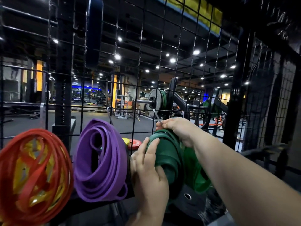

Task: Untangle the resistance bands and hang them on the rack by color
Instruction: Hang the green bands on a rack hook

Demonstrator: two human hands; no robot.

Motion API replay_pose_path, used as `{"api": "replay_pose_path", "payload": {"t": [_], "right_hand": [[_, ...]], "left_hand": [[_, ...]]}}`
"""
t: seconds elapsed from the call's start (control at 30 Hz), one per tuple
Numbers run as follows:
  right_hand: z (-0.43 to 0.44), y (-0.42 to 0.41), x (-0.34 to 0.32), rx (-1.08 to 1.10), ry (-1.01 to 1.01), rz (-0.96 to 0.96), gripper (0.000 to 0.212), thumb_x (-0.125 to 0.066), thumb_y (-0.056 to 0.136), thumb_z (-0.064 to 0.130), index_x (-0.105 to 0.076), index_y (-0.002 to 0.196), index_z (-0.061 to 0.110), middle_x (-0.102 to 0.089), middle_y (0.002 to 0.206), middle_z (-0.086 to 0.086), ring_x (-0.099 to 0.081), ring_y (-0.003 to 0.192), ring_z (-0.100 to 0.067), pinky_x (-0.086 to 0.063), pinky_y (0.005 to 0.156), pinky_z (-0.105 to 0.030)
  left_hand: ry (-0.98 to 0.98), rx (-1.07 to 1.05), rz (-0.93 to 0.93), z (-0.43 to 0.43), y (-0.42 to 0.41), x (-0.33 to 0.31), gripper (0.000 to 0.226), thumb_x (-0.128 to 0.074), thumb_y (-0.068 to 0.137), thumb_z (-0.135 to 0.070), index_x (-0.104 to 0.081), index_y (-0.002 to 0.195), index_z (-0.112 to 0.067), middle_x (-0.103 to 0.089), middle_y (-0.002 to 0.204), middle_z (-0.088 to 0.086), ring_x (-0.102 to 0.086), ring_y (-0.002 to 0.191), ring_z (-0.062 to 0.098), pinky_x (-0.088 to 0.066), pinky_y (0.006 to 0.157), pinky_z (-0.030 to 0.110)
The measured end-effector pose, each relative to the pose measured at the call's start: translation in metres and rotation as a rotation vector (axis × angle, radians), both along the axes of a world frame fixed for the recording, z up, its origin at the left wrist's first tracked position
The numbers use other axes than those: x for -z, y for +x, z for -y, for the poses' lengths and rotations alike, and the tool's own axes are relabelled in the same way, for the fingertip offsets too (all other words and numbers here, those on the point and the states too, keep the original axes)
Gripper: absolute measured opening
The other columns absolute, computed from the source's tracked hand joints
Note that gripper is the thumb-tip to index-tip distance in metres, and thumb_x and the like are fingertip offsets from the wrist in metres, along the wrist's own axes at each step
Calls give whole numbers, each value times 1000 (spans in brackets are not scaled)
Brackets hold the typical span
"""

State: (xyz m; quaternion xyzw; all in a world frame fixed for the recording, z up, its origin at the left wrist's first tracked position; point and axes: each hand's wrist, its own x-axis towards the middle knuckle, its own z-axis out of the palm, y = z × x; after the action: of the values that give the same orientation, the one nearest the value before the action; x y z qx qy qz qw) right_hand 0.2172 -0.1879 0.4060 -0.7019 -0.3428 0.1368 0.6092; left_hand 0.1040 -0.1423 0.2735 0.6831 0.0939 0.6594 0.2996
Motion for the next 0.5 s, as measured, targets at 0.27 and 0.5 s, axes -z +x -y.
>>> {"api": "replay_pose_path", "payload": {"t": [0.27, 0.5], "right_hand": [[8, 6, -15, 173, -199, 404, 19, -67, 88, 2, -72, 106, 1, -72, 97, -2, -62, 75, -1, -48, 67, -8], [1, 5, -12, 359, -319, 702, 17, -71, 88, 17, -76, 104, 13, -74, 99, 1, -62, 88, -4, -36, 62, 5]], "left_hand": [[-28, 46, 76, 3, -8, -3, 77, -45, 67, 4, -47, 133, -35, -43, 141, -17, -32, 131, -5, -27, 112, 30], [-58, 70, 29, 3, -9, -10, 74, -40, 70, -4, -45, 136, -37, -40, 142, -20, -27, 130, -9, -17, 113, 18]]}}
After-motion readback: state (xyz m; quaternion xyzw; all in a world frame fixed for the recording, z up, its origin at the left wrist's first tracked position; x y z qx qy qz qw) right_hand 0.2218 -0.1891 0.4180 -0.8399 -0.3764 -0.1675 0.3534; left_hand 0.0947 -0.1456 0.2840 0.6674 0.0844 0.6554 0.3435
